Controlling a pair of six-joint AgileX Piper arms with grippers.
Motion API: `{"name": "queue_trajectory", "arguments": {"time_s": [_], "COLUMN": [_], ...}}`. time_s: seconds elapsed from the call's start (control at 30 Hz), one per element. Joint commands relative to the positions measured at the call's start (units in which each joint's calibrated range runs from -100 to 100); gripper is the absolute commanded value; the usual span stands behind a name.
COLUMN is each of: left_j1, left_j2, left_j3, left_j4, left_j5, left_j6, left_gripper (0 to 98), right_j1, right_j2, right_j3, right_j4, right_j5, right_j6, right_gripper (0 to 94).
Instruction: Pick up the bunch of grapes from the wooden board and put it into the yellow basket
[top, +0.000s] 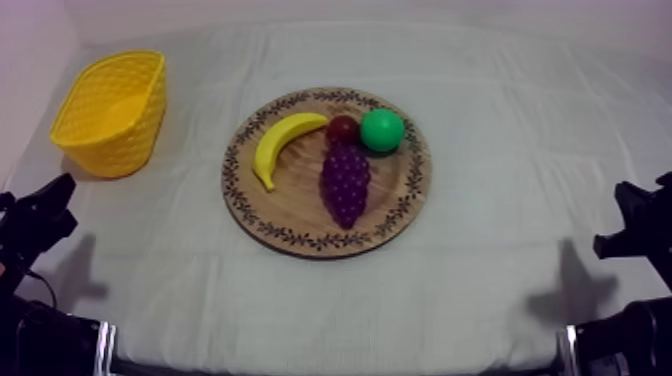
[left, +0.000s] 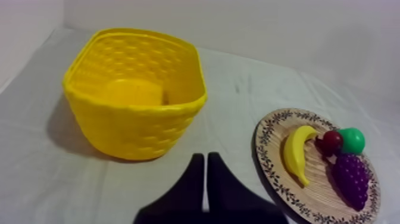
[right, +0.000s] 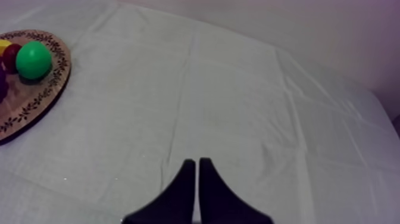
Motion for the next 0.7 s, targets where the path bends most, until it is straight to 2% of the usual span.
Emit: {"name": "queue_trajectory", "arguments": {"time_s": [0.0, 0.3, 0.67], "left_j1": [0.0, 1.21, 10.95], "left_j2": [0.0, 0.0, 0.05], "left_j3": [0.0, 0.0, -0.09], "left_j4": [-0.03, -0.03, -0.03], "left_j5": [0.01, 0.01, 0.01], "left_j6": [0.0, -0.22, -0.07], "left_gripper": [0.0, 0.0, 0.0], "right_j1": [-0.02, -0.02, -0.02], "right_j2": [0.0, 0.0, 0.0], "right_j3": [-0.04, -0.04, -0.04], "right_j4": [0.03, 0.03, 0.03], "right_j5": [0.02, 0.02, 0.02], "right_j6": [0.0, 0.0, 0.0], "right_gripper": [0.3, 0.3, 0.3]}}
